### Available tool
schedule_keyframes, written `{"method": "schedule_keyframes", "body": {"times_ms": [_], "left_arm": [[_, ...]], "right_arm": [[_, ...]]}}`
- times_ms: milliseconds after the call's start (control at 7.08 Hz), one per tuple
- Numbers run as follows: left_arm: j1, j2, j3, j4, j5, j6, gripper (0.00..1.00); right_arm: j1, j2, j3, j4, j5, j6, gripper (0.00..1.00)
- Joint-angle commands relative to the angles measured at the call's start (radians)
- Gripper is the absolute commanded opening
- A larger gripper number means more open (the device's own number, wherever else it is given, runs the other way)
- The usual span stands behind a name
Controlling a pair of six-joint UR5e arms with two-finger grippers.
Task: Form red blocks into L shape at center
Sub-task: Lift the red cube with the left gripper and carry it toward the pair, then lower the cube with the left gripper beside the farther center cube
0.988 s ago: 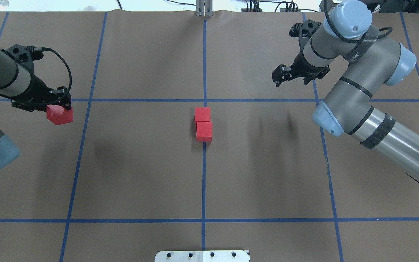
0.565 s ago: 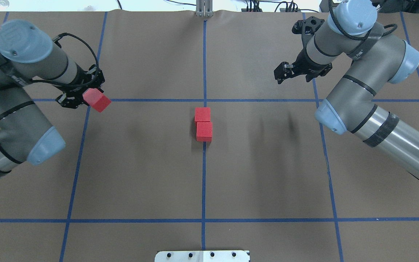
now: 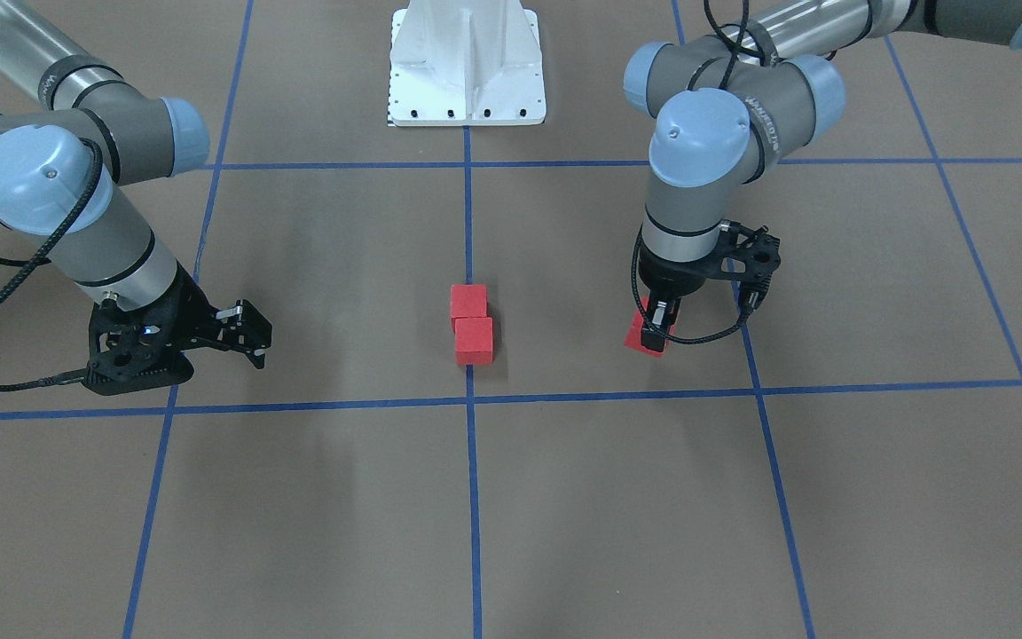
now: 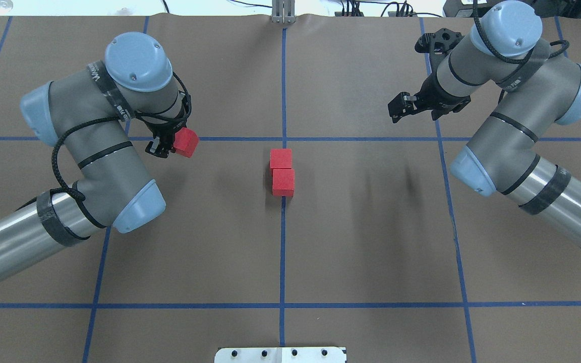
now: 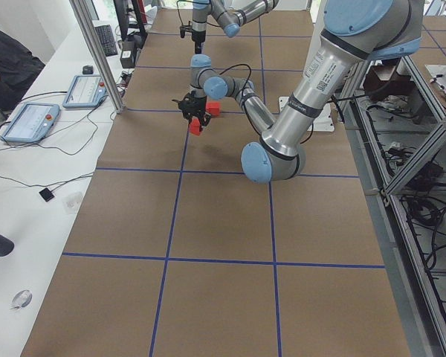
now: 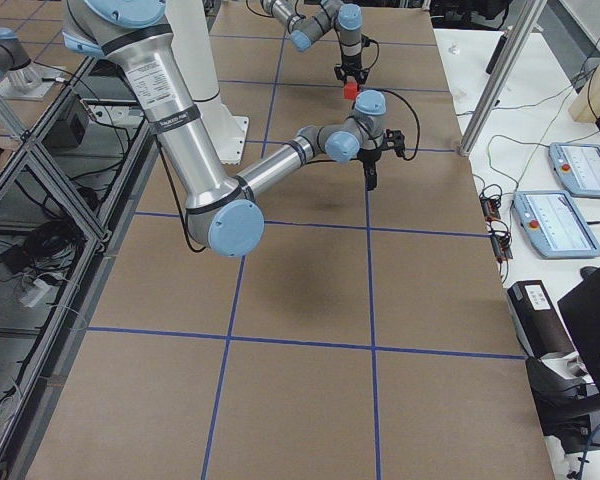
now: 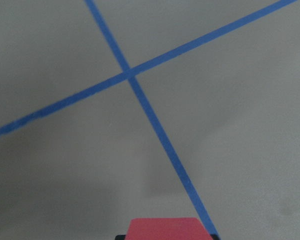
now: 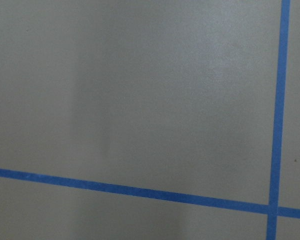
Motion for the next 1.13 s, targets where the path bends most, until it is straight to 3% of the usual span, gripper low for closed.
{"method": "schedule_keyframes", "body": {"times_ms": [0,282,424,565,847,988], "left_arm": [[0.056,-0.041,0.015,0.043,0.000,-0.219,0.00],[0.113,-0.189,0.114,0.121,-0.001,-0.308,0.00],[0.121,-0.272,0.244,0.122,-0.006,-0.350,0.00],[0.136,-0.293,0.277,0.120,-0.006,-0.375,0.00],[0.133,-0.288,0.285,0.120,-0.006,-0.383,0.00],[0.127,-0.288,0.297,0.114,-0.006,-0.375,0.00]], "right_arm": [[-0.026,-0.049,0.104,0.001,0.020,0.013,0.99],[-0.110,-0.038,0.136,-0.002,0.008,0.020,0.99],[-0.171,-0.044,0.134,-0.002,-0.072,0.025,0.99],[-0.198,-0.052,0.136,-0.002,-0.143,0.025,0.99],[-0.194,-0.053,0.168,-0.016,-0.127,0.022,0.99],[-0.139,-0.052,0.185,-0.078,-0.095,0.005,0.99]]}}
